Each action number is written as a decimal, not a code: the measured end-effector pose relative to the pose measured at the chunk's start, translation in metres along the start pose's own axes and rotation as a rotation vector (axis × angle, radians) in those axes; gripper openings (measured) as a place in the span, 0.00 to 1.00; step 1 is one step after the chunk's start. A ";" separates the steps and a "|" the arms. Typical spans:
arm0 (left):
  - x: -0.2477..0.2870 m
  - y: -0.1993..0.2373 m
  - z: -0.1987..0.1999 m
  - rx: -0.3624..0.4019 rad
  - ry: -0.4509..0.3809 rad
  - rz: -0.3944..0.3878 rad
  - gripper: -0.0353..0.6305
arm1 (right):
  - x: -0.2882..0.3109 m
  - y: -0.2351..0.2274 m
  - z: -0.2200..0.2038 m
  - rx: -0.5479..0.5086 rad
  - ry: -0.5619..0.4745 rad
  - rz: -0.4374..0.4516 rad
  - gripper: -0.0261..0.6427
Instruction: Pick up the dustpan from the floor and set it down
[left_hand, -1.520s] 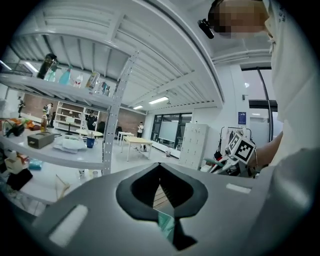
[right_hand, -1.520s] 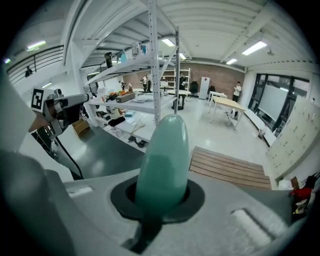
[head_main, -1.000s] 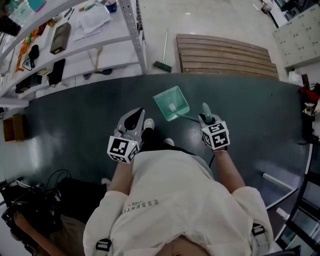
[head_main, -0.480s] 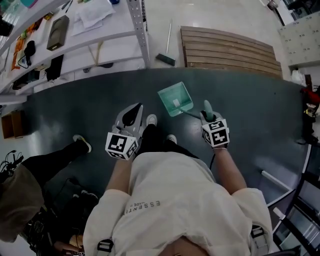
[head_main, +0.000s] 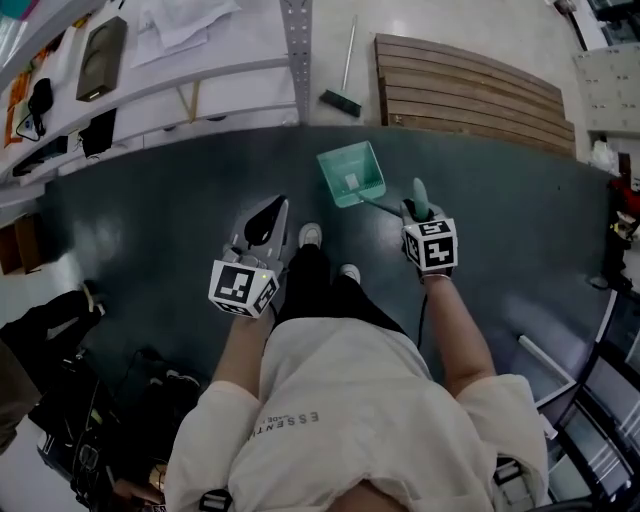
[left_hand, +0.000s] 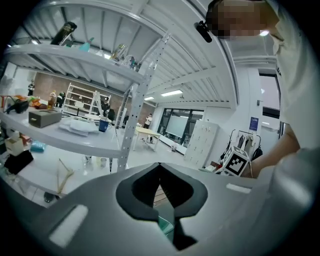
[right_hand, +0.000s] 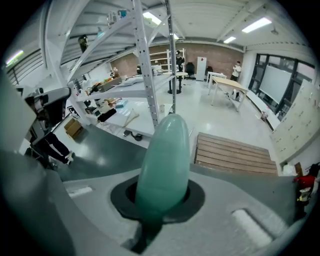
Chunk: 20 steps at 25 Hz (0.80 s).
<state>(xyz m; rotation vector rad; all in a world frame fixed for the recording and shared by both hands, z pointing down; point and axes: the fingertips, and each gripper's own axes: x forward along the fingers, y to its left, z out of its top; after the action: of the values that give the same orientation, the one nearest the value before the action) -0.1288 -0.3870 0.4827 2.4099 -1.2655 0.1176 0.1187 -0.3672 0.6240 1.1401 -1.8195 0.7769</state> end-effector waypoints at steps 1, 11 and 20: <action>0.005 0.009 -0.001 -0.006 0.002 0.003 0.07 | 0.013 0.000 0.006 0.014 0.003 -0.006 0.05; 0.034 0.075 -0.040 -0.067 0.075 0.014 0.07 | 0.119 0.002 0.027 0.121 0.034 -0.077 0.05; 0.047 0.086 -0.064 -0.084 0.102 -0.003 0.07 | 0.175 0.009 0.022 0.179 0.041 -0.112 0.05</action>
<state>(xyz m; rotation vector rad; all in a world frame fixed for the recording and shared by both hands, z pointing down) -0.1634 -0.4409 0.5805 2.3044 -1.1974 0.1808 0.0609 -0.4516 0.7684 1.3189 -1.6626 0.9043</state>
